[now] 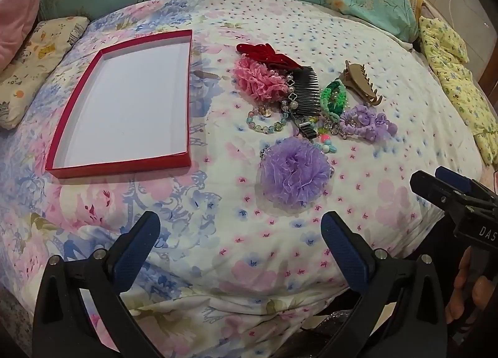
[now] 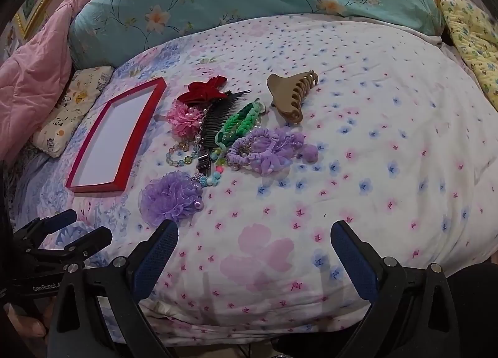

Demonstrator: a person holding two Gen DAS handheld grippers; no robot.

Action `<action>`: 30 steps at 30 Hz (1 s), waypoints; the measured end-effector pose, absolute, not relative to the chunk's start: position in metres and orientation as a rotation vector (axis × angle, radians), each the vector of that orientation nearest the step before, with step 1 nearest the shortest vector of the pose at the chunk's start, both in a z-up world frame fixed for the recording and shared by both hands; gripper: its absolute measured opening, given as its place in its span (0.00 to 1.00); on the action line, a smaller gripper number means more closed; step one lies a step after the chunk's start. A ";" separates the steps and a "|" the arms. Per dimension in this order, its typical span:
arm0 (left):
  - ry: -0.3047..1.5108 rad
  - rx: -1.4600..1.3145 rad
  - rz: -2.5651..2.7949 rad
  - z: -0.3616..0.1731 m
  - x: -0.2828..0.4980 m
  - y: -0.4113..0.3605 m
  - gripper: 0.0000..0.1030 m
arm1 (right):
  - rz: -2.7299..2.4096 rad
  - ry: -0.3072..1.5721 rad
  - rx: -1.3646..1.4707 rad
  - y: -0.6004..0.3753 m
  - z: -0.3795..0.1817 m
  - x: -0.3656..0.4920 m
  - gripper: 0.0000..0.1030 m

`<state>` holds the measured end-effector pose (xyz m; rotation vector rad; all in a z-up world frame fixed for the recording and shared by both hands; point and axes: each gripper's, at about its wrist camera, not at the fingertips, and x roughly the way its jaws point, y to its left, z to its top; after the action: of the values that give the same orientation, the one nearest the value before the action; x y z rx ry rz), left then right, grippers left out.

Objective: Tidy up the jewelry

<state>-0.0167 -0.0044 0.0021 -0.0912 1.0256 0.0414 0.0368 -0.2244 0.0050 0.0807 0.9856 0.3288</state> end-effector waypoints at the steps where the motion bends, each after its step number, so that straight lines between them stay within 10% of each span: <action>1: 1.025 -0.091 0.042 0.003 -0.017 -0.004 1.00 | 0.324 0.990 0.075 -0.224 0.005 0.037 0.97; 30: 1.032 -0.101 0.044 -0.004 -0.017 -0.004 1.00 | 0.320 0.992 0.066 -0.223 0.004 0.039 0.97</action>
<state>-0.0171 -0.0042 -0.0036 -0.1007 1.0324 0.0441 0.0385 -0.2225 0.0041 0.0662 0.9925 0.3204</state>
